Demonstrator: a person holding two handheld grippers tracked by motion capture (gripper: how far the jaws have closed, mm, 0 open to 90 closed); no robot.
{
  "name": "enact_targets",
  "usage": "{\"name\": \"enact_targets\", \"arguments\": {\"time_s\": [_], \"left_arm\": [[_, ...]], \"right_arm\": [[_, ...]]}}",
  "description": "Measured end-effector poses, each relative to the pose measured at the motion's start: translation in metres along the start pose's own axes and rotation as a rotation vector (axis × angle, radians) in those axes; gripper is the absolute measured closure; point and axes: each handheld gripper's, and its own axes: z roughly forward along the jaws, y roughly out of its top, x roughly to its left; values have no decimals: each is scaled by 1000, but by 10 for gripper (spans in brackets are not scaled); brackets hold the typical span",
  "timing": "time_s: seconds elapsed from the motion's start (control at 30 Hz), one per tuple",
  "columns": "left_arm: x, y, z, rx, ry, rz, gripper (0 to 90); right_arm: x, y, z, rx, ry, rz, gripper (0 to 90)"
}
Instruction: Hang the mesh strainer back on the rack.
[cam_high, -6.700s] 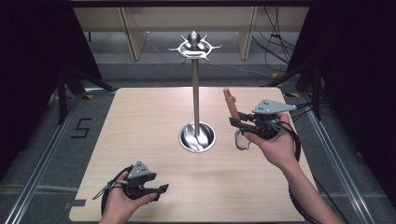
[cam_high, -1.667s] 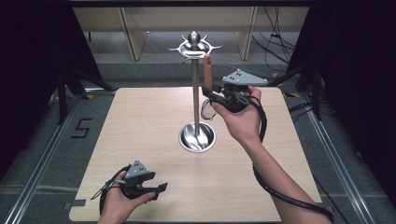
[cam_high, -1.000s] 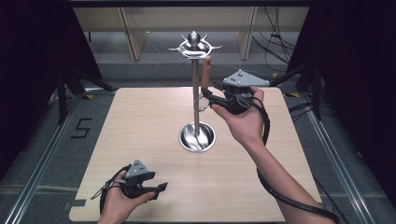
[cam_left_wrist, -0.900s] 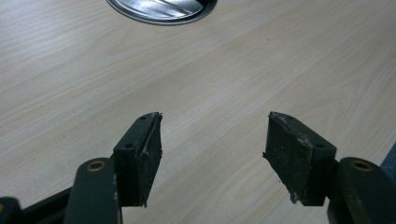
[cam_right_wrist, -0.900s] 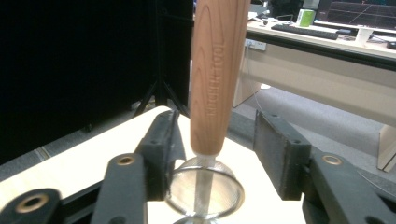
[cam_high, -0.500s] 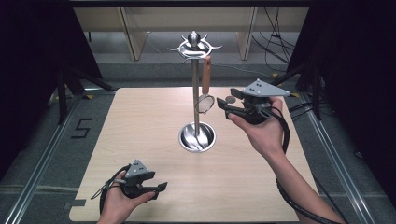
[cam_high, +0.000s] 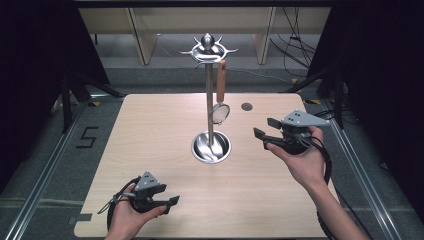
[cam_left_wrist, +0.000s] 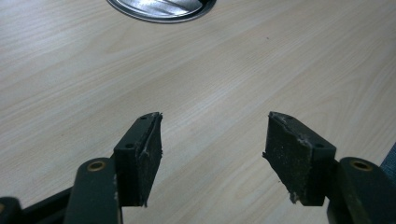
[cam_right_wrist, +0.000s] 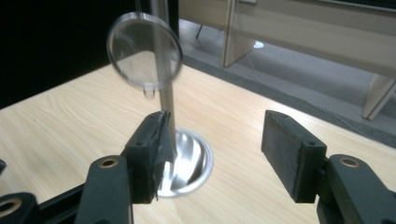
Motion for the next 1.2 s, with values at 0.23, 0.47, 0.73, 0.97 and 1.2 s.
{"name": "enact_targets", "arguments": {"time_s": [0.23,0.47,0.73,0.97,1.2], "left_arm": [[-1,0,0,0,5,-9,356],[1,0,1,8,2,3,356],[0,-1,2,6,-1,-10,355],[1,-1,2,20,0,6,355],[4,-1,2,1,1,-5,355]], "right_arm": [[-15,-25,-14,39,-25,29,425],[-28,-55,-27,69,-52,83,425],[-42,-95,-32,136,-65,150,427],[-55,-126,-35,199,-84,182,427],[-65,-144,-38,204,-124,168,436]]}}
